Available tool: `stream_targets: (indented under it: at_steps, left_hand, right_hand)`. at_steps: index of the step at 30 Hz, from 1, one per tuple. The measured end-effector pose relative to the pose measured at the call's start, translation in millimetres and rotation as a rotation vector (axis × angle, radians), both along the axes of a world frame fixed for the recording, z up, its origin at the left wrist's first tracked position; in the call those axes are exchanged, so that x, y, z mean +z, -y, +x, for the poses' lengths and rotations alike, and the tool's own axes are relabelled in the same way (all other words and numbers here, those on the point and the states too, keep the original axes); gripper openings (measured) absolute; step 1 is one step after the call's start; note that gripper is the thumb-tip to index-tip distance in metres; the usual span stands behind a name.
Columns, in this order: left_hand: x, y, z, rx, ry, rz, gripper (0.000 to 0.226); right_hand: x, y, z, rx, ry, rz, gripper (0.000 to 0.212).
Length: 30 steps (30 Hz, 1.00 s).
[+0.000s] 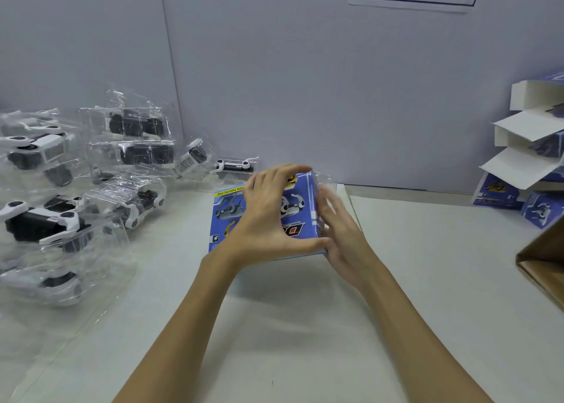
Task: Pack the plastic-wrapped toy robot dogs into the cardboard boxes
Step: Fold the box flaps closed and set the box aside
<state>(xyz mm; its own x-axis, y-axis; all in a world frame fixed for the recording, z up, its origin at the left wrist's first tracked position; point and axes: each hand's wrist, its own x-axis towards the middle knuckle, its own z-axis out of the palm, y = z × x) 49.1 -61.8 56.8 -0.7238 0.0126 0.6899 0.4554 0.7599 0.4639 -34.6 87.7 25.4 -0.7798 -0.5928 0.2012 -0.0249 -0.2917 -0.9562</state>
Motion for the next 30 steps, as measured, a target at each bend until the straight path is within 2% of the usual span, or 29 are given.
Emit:
stream_targets:
  at_steps: [4, 6, 11, 16, 20, 22, 24, 25, 28, 30]
  left_hand:
    - [-6, -11, -7, 0.061, -0.083, -0.008, 0.067]
    - [-9, -12, -10, 0.075, -0.098, -0.028, 0.06]
    - [-10, -14, -8, 0.023, -0.093, 0.039, 0.062]
    - [-12, -11, -9, 0.001, -0.075, 0.089, 0.053]
    - [-9, -14, -10, 0.007, -0.169, 0.009, 0.04]
    - [-8, -8, -9, 0.062, -0.285, -0.042, 0.034]
    - [-7, 1, -8, 0.126, -0.357, -0.134, 0.049]
    - [-7, 5, -8, 0.139, -0.32, -0.196, 0.062]
    - [-16, 14, -15, 0.17, -0.003, -0.344, 0.112]
    - [-21, 20, -20, 0.156, 0.029, -0.266, 0.116]
  right_hand:
    - [5, -2, 2, 0.136, 0.117, -0.026, 0.049]
    - [7, -5, 4, 0.165, 0.129, -0.07, 0.046]
    - [7, -5, 6, 0.09, 0.1, -0.085, 0.044]
    - [10, -5, 10, 0.182, 0.211, -0.095, 0.049]
    - [7, -2, 8, 0.088, 0.213, -0.125, 0.045]
    - [9, -1, 5, -0.016, 0.222, -0.11, 0.049]
    - [12, -3, 2, -0.108, 0.272, -0.107, 0.052]
    - [13, -6, 0, -0.143, 0.309, -0.128, 0.052]
    - [11, -19, -7, -0.215, 0.403, -0.205, 0.049]
    - [12, -21, -9, -0.259, 0.341, -0.092, 0.049]
